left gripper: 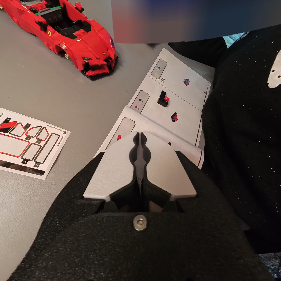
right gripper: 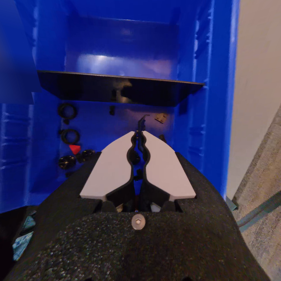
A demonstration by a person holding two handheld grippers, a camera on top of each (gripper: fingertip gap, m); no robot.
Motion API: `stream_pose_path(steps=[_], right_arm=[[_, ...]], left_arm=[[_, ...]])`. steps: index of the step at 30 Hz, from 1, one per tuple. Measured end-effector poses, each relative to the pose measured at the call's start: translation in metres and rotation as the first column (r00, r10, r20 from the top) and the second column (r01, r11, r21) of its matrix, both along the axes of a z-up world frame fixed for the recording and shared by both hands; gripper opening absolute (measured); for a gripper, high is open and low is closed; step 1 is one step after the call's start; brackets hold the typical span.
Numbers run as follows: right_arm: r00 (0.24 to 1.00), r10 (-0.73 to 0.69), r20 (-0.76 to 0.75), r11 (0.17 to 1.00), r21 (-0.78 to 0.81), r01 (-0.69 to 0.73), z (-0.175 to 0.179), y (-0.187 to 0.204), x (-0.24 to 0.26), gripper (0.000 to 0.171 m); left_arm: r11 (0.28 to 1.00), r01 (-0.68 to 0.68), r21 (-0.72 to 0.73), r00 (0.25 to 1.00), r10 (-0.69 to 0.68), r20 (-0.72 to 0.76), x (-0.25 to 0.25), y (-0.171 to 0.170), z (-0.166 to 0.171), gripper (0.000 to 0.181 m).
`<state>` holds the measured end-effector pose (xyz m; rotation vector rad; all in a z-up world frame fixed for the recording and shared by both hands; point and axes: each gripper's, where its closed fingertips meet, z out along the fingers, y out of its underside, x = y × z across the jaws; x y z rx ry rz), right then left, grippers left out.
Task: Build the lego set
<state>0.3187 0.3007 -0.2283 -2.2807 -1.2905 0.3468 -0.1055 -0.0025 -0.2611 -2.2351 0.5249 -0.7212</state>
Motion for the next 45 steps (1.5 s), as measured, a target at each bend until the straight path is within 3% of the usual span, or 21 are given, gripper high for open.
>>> stream_pose_path(steps=[4, 8, 12, 15, 24, 27, 29, 35, 37, 41, 45], right_arm=[[0.999, -0.048, 0.008, 0.998, 0.031, 0.048, -0.006, 0.014, 0.004, 0.009], [0.996, -0.088, -0.001, 0.993, 0.076, 0.088, 0.01, 0.013, 0.017, 0.016], [0.985, -0.095, 0.147, 0.994, -0.037, 0.101, 0.0, -0.013, 0.042, 0.017], [0.961, -0.077, 0.267, 0.991, -0.086, 0.103, -0.013, -0.03, 0.056, 0.011], [0.936, 0.007, 0.353, 0.999, -0.034, 0.006, -0.035, -0.024, 0.027, 0.0], [0.97, 0.147, 0.193, 0.984, -0.127, -0.124, -0.025, -0.047, 0.005, 0.0], [0.985, 0.104, 0.136, 0.989, -0.12, -0.088, -0.014, -0.049, 0.008, 0.0], [0.98, 0.092, 0.174, 0.977, -0.205, -0.055, -0.029, -0.06, 0.017, 0.036], [0.973, 0.11, 0.201, 0.978, -0.196, -0.07, -0.034, -0.059, 0.015, 0.033], [0.964, 0.106, 0.244, 0.99, -0.112, -0.081, -0.031, -0.042, 0.017, 0.006], [0.947, 0.219, 0.236, 0.973, -0.126, -0.194, -0.036, -0.039, 0.012, 0.011]], left_arm=[[1.0, 0.0, 0.003, 1.0, 0.0, -0.003, 0.0, 0.0, 0.0, 0.003], [1.0, 0.001, -0.001, 1.0, -0.001, 0.001, 0.0, 0.0, 0.0, 0.002], [1.0, 0.001, -0.005, 1.0, -0.001, 0.006, 0.0, 0.0, 0.0, 0.002], [1.0, 0.0, -0.004, 1.0, 0.0, 0.004, 0.0, 0.0, 0.0, 0.002], [1.0, 0.001, -0.004, 1.0, -0.001, 0.005, 0.0, 0.0, 0.0, 0.002], [1.0, 0.0, -0.001, 1.0, 0.0, 0.003, 0.0, 0.0, 0.0, 0.002], [1.0, 0.0, 0.0, 1.0, 0.0, 0.001, 0.0, 0.0, 0.0, 0.002], [1.0, 0.002, -0.016, 1.0, -0.001, 0.025, 0.0, 0.0, 0.0, 0.002], [1.0, 0.002, -0.012, 1.0, -0.001, 0.021, 0.0, 0.0, 0.0, 0.003], [1.0, 0.001, -0.002, 1.0, -0.001, 0.011, 0.0, 0.0, 0.001, 0.003], [1.0, 0.002, -0.006, 1.0, -0.002, 0.02, 0.0, 0.0, 0.001, 0.003]])
